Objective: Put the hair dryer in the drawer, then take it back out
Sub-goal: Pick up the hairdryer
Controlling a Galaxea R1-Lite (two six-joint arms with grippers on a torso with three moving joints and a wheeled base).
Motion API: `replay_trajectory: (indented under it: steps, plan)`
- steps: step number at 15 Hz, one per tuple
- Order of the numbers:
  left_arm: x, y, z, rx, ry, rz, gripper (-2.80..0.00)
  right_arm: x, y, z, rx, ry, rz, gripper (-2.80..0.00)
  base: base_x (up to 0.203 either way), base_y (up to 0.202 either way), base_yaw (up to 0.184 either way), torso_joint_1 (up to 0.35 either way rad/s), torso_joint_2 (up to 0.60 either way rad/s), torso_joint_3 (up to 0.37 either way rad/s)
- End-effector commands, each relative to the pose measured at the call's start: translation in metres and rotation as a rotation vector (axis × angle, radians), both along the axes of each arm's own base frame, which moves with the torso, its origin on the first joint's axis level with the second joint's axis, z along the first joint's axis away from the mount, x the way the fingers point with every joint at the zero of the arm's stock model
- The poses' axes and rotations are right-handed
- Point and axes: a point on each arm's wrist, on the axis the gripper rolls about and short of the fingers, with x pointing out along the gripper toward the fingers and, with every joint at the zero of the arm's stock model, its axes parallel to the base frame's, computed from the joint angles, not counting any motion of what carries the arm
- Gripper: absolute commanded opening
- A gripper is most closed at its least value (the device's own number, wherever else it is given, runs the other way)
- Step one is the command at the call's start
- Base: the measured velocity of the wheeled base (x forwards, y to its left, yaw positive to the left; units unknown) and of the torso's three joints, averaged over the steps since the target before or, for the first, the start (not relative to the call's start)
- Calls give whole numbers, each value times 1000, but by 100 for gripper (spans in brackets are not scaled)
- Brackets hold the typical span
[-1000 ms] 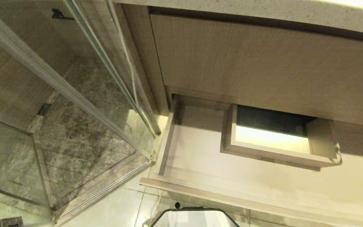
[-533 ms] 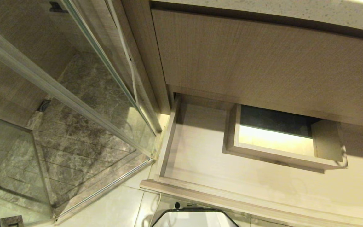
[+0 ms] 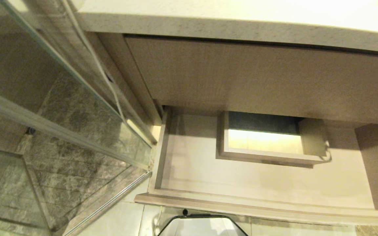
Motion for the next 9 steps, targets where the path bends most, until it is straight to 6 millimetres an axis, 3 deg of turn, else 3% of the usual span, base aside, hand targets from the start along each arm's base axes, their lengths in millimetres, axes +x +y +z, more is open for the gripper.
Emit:
replay_trajectory:
  steps: [1, 5, 9]
  plan:
    - [0, 0, 0, 0, 1, 0, -280, -2, 0, -6, 1, -22, 1, -280, -3, 9, -177, 274, -513, -226]
    - [0, 0, 0, 0, 1, 0, -280, -2, 0, -6, 1, -22, 1, -280, 0, 6, -136, 109, -195, -87]
    - [0, 0, 0, 0, 1, 0, -280, -2, 0, -6, -4, -22, 3, -280, 0, 0, 0, 8, -1, -6]
